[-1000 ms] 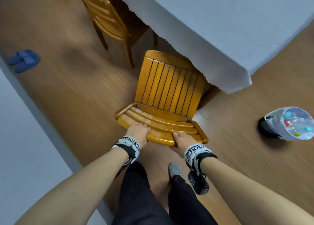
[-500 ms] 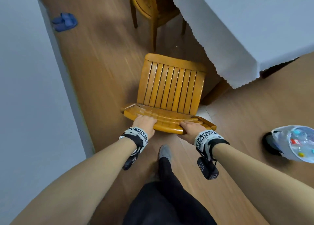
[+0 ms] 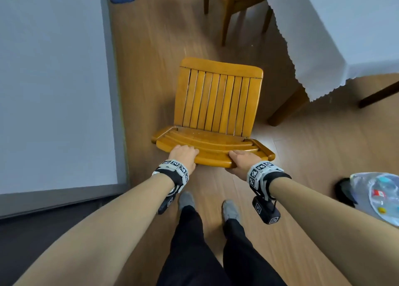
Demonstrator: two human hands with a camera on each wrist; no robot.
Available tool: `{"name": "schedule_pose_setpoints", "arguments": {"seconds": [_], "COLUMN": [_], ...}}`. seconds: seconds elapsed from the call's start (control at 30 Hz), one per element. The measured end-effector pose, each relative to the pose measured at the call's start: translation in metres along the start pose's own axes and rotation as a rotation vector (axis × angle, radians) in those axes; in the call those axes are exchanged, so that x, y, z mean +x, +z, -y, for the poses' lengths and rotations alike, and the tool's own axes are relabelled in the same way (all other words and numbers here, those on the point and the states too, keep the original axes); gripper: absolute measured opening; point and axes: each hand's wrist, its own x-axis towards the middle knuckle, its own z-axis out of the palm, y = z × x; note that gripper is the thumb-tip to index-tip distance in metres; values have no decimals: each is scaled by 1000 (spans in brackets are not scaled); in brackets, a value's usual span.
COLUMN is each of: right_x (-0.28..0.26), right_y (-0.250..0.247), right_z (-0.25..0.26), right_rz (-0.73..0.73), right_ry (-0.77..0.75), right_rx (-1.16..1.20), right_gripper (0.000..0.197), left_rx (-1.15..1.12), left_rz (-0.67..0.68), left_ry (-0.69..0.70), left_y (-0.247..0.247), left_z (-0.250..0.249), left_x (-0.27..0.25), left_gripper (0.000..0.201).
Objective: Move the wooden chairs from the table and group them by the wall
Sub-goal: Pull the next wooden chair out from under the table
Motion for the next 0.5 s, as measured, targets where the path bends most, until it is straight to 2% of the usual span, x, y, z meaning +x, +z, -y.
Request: {"name": "schedule_pose_setpoints", "arguments": {"seconds": [0.23,0.5], "right_x": [-31,-82], "right_y": [14,49], "right_z": [-30,-51], "right_rz": [28,41], "right_ry": [-93,-135], "right_rx": [-107,-206], "right_gripper": [38,28], "left_rx": [-121,-183], "left_rz": [-46,-24], "left_ry": [-160,-223], "left_y": [22,46], "left_z": [-63,-129], "left_x": [-34,-90], "left_gripper": [35,17]}}
